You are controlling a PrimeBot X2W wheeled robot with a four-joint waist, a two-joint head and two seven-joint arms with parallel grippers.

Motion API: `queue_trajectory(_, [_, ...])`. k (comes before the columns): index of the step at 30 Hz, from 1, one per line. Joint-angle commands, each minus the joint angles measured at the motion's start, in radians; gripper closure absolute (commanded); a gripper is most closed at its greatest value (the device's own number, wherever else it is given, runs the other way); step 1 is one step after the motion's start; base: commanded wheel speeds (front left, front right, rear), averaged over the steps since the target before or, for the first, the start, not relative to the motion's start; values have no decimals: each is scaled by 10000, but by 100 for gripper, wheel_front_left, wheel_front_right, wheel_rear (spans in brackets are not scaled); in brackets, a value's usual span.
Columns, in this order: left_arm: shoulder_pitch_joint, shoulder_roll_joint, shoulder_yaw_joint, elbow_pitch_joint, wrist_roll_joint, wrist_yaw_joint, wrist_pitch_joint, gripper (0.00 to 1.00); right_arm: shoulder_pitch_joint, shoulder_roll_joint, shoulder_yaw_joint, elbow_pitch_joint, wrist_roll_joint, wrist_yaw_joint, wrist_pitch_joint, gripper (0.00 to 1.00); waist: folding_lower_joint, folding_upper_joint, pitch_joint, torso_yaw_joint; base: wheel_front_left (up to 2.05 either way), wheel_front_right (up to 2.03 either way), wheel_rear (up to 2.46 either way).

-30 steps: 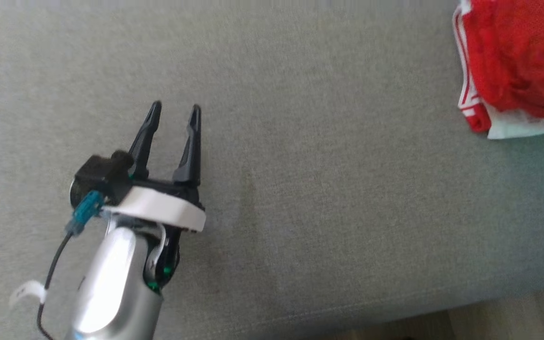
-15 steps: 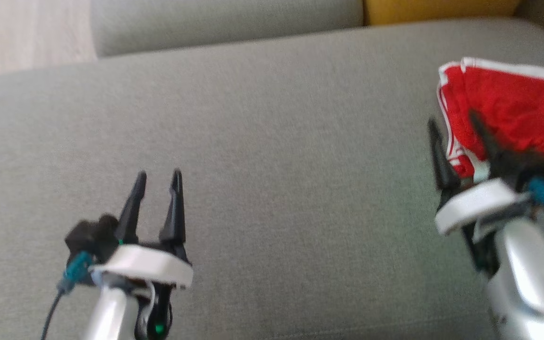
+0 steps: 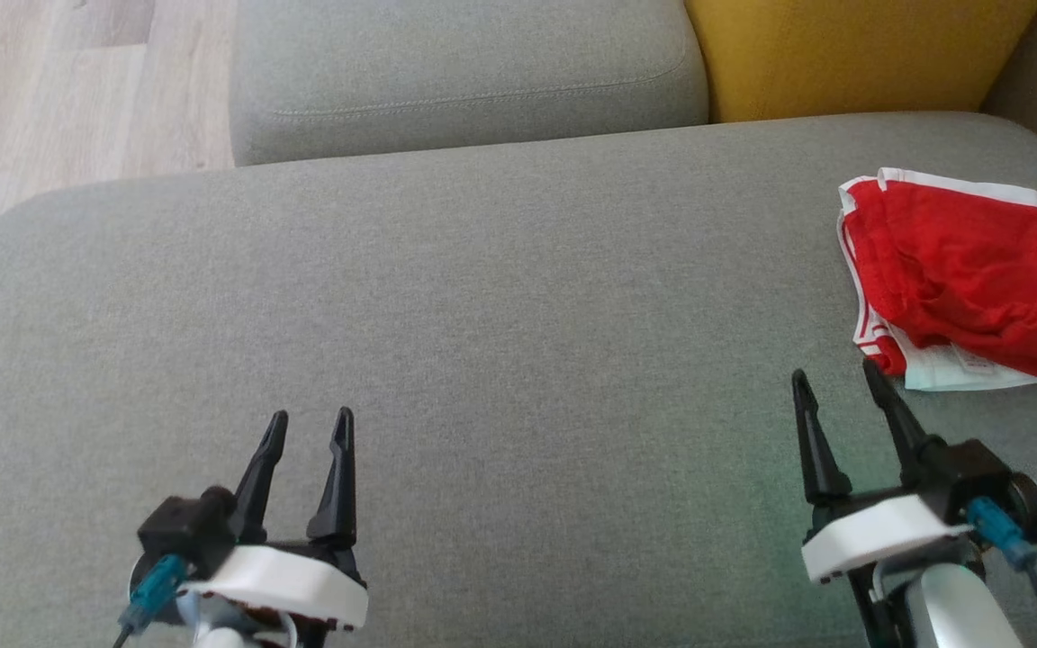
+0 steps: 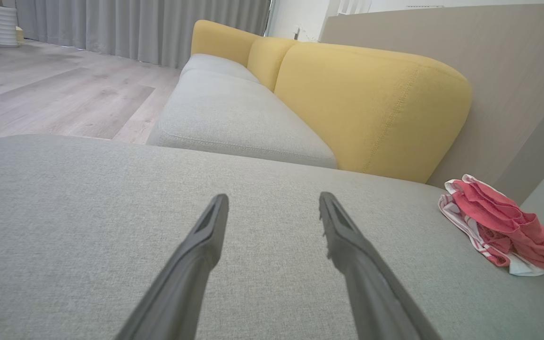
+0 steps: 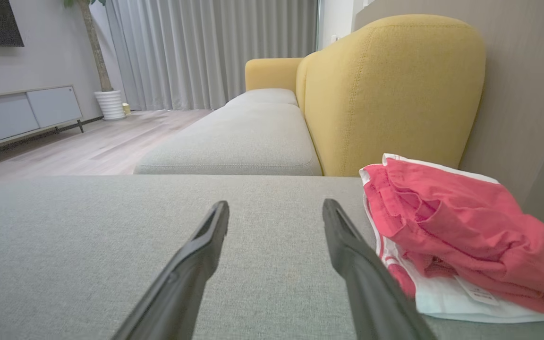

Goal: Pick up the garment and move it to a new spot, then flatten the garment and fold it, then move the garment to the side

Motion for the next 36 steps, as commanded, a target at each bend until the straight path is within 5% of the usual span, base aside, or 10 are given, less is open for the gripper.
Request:
queue_trajectory(1, [-249, 41, 418, -424, -35, 92, -51, 0, -233, 19, 191, -355, -8, -9, -143, 0, 1, -1, -5, -8, 0, 0, 0])
queue_trajectory(7, [-173, 41, 452, -676, 132, 306, -51, 0, -111, 27, 342, -333, 416, -9, -224, 0, 1, -1, -30, -28, 0, 0, 0])
queue_trajectory(12, [-92, 41, 410, -761, -156, -157, -51, 0, -152, 28, 353, -311, 543, -9, -255, 0, 1, -1, -49, -54, 0, 0, 0])
queue_trajectory(28, [43, 41, 909, -1317, -53, -29, -51, 0, -252, 29, 403, -224, 640, -9, -302, 0, 1, -1, 17, -143, 0, 0, 0])
queue_trajectory(29, [59, 41, 928, -1293, -116, -26, -51, 100, -256, 29, 409, -215, 645, -9, -303, 100, 1, -1, 17, -148, 0, 0, 0])
queue_trajectory(36, [494, -7, 588, -383, -426, -72, 68, 100, 349, 36, 131, 578, 938, 0, -77, 100, 1, -1, 25, -137, 0, 0, 0])
